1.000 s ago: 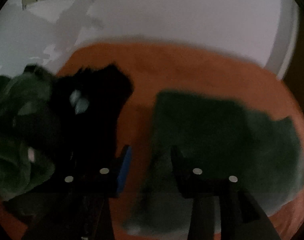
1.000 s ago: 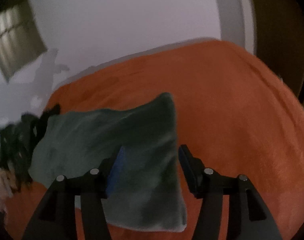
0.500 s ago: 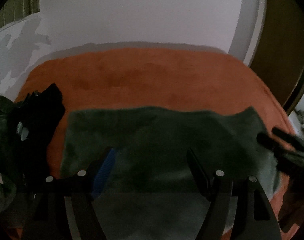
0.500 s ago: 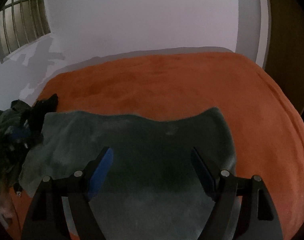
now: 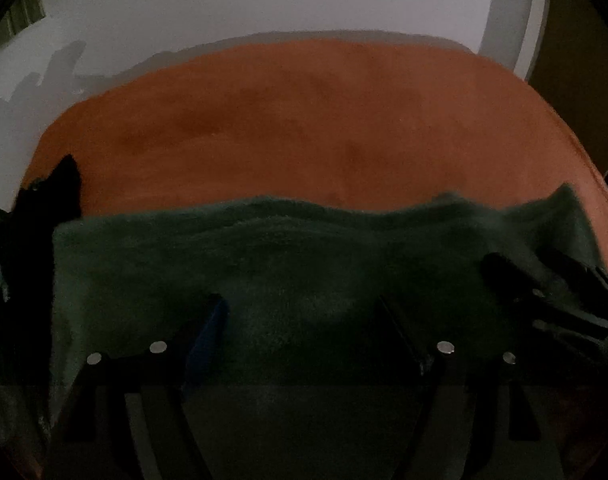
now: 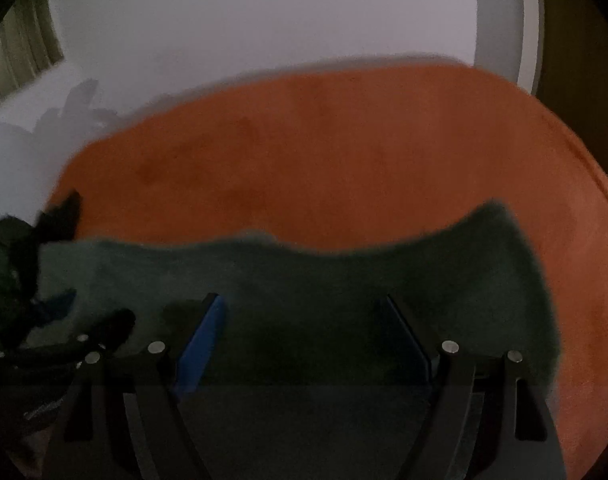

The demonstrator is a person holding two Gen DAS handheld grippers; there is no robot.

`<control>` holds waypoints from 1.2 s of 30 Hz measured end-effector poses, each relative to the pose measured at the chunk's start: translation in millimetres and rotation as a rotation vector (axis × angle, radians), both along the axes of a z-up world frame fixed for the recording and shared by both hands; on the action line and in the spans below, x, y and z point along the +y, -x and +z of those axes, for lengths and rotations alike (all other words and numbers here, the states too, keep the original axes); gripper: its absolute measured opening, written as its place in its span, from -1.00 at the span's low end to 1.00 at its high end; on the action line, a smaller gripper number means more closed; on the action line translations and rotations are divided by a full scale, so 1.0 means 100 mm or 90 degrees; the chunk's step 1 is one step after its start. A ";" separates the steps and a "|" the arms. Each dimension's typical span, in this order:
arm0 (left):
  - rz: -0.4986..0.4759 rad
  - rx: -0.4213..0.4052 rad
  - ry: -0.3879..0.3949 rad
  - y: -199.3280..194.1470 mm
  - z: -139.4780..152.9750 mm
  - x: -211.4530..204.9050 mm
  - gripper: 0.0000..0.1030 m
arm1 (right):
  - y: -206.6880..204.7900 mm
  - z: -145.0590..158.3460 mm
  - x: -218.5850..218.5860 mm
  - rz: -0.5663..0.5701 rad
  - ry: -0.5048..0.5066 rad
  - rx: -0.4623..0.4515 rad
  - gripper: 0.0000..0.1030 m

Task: Fold clothes
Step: 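Grasp the jacket hem edge with both grippers side by side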

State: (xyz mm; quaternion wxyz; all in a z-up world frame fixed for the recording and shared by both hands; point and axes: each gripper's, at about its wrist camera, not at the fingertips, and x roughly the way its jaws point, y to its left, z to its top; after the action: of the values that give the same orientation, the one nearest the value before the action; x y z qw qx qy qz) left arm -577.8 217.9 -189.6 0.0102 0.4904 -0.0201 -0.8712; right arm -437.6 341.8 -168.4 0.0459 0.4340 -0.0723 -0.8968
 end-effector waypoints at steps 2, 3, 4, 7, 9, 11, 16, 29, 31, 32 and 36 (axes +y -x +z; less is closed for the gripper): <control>0.001 0.019 -0.015 -0.01 -0.12 -0.06 0.63 | 0.04 -0.18 0.03 0.009 0.002 0.010 0.70; 0.002 0.036 -0.025 -0.03 -0.17 -0.10 0.66 | 0.06 -0.21 0.05 0.012 0.011 0.013 0.72; 0.003 0.054 -0.042 -0.06 -0.19 -0.14 0.68 | 0.09 -0.24 0.07 0.015 0.019 0.015 0.74; 0.009 0.061 -0.057 -0.01 -0.28 -0.15 0.74 | 0.10 -0.23 0.09 0.014 0.015 0.012 0.74; 0.008 0.054 -0.045 0.04 -0.30 -0.08 0.77 | 0.09 -0.23 0.05 0.011 -0.005 0.012 0.74; 0.007 0.045 -0.033 0.06 -0.23 0.00 0.78 | 0.12 -0.25 0.01 0.008 -0.024 0.007 0.74; 0.008 0.044 -0.026 0.04 -0.15 0.03 0.79 | 0.20 -0.24 -0.02 0.009 -0.024 0.002 0.75; 0.065 0.039 -0.103 0.22 0.26 0.24 0.79 | 0.18 0.22 0.23 -0.109 -0.017 0.016 0.70; 0.055 0.041 -0.031 0.27 0.17 0.40 0.83 | 0.14 0.33 0.38 -0.119 -0.024 0.029 0.70; 0.047 0.040 0.006 0.29 0.09 0.48 0.86 | 0.14 0.31 0.42 -0.117 -0.039 0.031 0.70; 0.042 0.034 0.002 0.30 -0.20 0.52 0.99 | 0.22 -0.05 0.53 -0.091 -0.060 -0.033 0.76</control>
State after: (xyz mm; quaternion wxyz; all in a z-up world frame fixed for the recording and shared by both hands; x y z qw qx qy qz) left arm -607.5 269.4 -209.6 0.0402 0.4673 -0.0046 -0.8832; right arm -460.0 394.4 -173.4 -0.0404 0.4523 -0.0620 -0.8888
